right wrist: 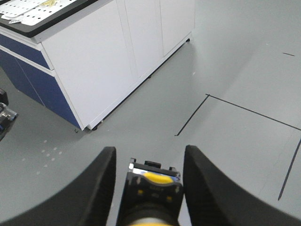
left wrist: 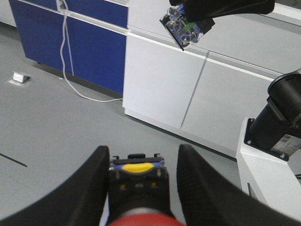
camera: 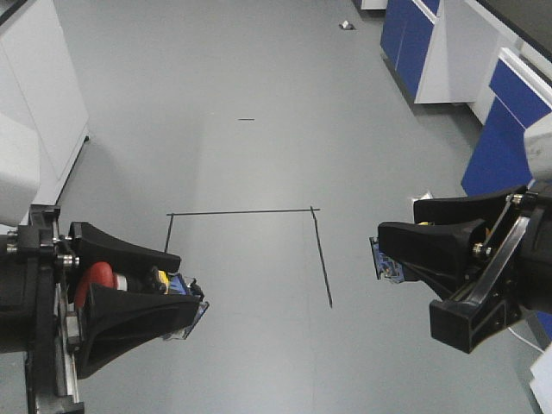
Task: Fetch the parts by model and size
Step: 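Hold both switches while the base turns away from the table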
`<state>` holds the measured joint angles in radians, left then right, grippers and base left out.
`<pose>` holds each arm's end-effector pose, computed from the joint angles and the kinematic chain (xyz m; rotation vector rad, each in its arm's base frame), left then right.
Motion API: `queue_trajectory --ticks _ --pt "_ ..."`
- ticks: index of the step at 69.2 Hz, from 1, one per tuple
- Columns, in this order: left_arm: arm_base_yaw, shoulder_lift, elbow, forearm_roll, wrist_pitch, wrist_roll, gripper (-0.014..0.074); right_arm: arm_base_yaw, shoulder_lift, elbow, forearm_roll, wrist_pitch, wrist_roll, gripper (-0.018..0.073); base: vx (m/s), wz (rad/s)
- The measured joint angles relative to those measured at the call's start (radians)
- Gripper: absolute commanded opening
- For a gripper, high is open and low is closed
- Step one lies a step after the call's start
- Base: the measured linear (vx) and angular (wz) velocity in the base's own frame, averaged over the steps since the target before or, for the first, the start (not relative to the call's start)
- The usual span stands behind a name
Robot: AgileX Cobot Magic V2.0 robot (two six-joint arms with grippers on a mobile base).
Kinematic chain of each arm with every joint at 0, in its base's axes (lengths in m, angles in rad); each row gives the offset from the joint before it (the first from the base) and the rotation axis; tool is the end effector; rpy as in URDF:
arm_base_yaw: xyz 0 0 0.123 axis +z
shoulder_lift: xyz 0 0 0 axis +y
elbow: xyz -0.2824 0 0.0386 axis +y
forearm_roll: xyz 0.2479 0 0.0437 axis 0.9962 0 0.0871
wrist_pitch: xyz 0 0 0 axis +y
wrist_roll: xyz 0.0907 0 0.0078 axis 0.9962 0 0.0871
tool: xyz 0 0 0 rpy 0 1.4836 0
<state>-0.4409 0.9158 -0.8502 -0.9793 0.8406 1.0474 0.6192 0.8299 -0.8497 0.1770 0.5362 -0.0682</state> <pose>0.1299 -0.1236 0.3613 1.0824 1.7737 -0.8050 0.1316 0.1039 0.3687 -0.5940 1.9438 0.5389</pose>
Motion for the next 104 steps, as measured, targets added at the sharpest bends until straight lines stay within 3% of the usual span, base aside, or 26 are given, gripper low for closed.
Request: queue_trajectory --ticks 104 --pt "0.0 0.0 0.0 0.0 0.006 0.0 -0.0007 0.0 0.0 0.0 0.0 0.0 0.0 -0.0005 0.46 0.07"
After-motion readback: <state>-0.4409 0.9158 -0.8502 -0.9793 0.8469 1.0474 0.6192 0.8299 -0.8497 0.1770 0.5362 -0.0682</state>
